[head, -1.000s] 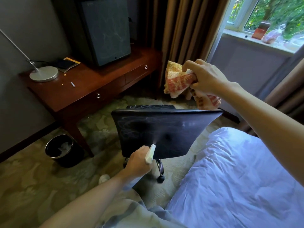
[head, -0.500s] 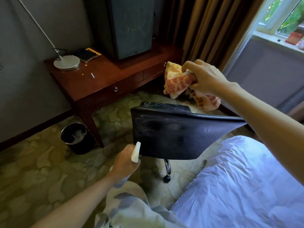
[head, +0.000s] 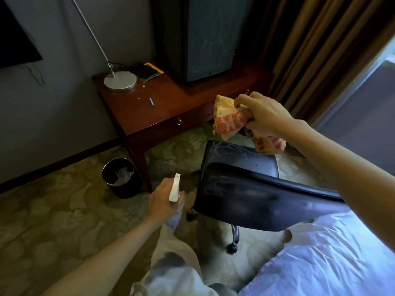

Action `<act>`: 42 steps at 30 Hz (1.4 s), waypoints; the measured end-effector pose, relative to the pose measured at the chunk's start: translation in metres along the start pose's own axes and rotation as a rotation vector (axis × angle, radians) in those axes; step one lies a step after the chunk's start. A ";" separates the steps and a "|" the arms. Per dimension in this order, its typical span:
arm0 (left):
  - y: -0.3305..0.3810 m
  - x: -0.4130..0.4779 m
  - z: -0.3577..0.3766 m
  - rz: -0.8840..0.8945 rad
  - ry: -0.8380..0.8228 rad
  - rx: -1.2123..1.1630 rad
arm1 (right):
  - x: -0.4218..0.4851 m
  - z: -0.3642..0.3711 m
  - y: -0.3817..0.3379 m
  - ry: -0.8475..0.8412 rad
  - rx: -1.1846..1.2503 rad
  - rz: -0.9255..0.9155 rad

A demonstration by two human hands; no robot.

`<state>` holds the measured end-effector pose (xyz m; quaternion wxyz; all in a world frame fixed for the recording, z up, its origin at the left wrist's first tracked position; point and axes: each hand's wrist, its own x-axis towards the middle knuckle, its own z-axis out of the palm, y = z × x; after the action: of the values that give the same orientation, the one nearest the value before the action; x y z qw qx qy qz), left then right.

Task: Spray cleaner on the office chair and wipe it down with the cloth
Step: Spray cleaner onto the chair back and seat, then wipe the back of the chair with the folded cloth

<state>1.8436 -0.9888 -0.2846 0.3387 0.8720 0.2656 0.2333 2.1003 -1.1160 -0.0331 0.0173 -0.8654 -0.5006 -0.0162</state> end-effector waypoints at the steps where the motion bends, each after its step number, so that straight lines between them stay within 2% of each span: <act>1: -0.003 0.010 -0.003 0.005 0.023 0.025 | 0.010 0.002 -0.002 -0.010 0.001 -0.003; 16: -0.120 0.268 -0.085 -0.054 0.257 0.157 | 0.232 0.064 -0.047 -0.158 0.050 -0.116; 22: -0.165 0.351 -0.110 -0.131 0.284 0.193 | 0.296 0.103 -0.066 -0.243 0.079 -0.120; 29: -0.198 0.415 -0.113 -0.275 0.300 0.180 | 0.337 0.147 -0.081 -0.350 0.110 -0.118; 37: -0.204 0.467 -0.108 -0.246 0.308 0.204 | 0.361 0.168 -0.077 -0.393 0.135 -0.112; 42: -0.204 0.488 -0.104 -0.310 0.292 0.214 | 0.364 0.172 -0.069 -0.386 0.124 -0.108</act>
<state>2.0864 -0.5084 -0.2509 0.2343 0.8088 0.4654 0.2726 2.2236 -0.7586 -0.1872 -0.0266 -0.8217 -0.5402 0.1800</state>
